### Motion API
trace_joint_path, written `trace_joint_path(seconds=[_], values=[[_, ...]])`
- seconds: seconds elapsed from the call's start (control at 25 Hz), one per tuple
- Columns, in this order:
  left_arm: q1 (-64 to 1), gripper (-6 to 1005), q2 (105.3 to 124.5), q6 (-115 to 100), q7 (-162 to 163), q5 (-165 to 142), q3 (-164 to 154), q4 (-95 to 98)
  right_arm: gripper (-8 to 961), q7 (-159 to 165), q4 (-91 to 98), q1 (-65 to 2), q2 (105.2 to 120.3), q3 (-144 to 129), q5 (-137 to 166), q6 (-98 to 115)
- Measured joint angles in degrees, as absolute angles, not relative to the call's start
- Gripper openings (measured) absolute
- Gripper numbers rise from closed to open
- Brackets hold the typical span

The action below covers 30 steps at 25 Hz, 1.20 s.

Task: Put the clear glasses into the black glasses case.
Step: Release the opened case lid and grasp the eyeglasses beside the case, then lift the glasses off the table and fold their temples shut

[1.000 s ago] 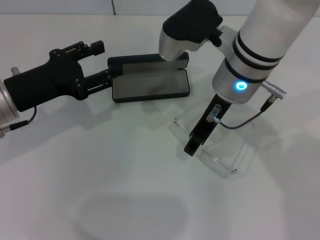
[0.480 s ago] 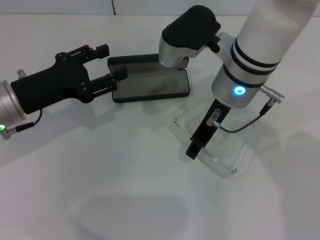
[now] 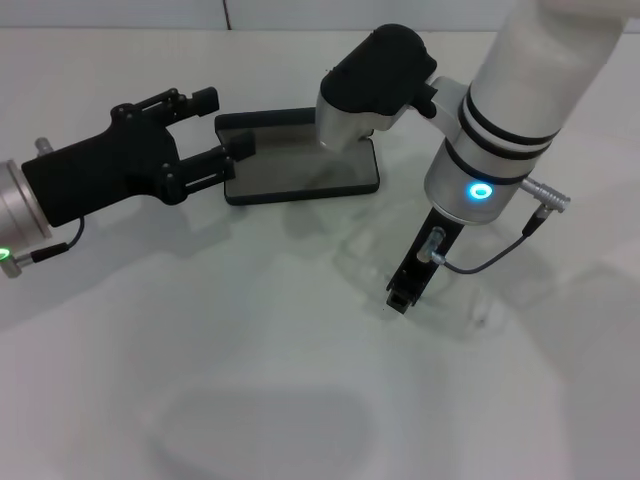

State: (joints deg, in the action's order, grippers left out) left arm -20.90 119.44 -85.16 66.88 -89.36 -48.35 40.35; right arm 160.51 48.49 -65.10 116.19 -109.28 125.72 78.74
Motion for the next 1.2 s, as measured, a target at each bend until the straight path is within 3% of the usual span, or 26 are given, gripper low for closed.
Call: trace_joint_path(seconds=[0.16,0.52,0.96,1.2], values=[[-20.79,713,119.44,-85.16,66.88,-89.38,-48.33,40.55,150,160.49,49.20,-65.09,116.19,-109.30,126.21,79.75],[-20.02,712,119.44,-85.59,67.35,-88.86,-48.27,41.86,124,158.91,54.21,-63.40,116.07,-107.61,128.06,82.45],[-19.74,697,118.31,-93.00,71.07,-81.97,-48.44,45.86,82,157.79,83.38,-48.92,115.89,-96.81,133.93,90.40],[-19.62,613,119.29,-97.22,74.51,-77.53,-48.50,52.42,72,152.79,92.03,-40.91,116.09,-94.66,132.95,88.54]])
